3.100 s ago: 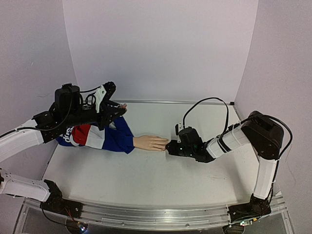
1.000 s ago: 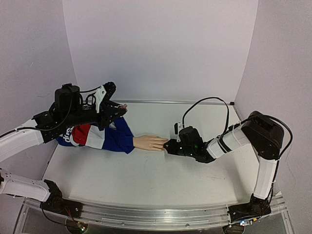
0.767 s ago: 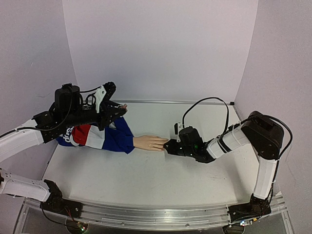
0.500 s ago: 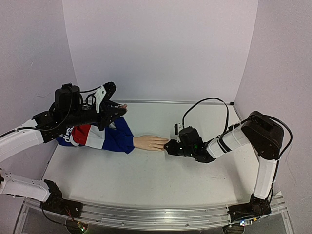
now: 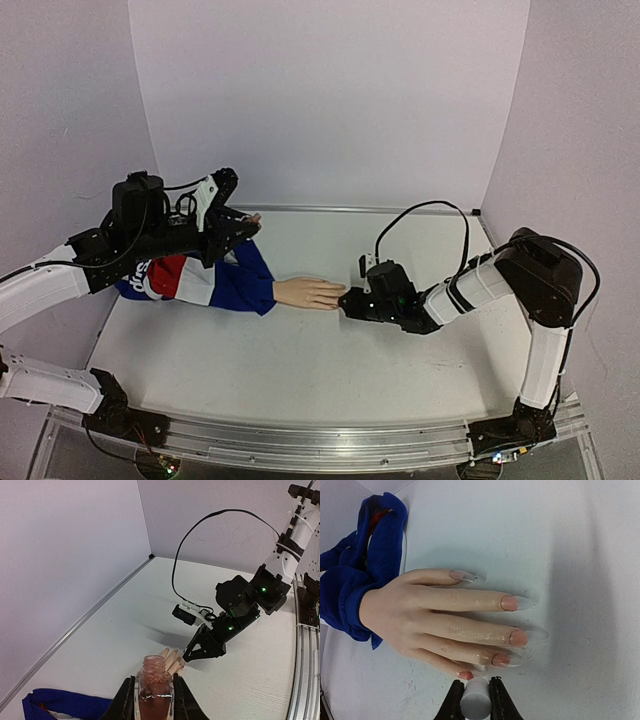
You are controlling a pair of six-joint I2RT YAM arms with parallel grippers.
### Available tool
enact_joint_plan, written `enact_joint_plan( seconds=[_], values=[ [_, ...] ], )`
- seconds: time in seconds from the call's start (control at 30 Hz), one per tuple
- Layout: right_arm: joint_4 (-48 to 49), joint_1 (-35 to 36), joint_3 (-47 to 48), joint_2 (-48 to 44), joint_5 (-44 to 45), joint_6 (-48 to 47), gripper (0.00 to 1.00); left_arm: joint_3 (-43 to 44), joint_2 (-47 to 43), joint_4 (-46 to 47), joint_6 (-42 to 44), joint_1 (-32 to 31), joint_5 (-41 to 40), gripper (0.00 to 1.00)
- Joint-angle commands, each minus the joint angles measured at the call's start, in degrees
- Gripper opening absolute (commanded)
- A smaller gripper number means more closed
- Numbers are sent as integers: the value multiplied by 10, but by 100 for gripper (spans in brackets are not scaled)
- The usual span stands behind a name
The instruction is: Paint the nails
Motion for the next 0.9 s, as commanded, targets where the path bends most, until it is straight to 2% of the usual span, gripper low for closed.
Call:
enact_joint_plan(
  seconds=[0.0,0.87],
  values=[
    [-4,0,19,-7,18,0,0,9,-8,19,0,1,6,0],
    [6,0,-14,-48,32,-11,0,10,-3,19,-2,1,10,0]
  ],
)
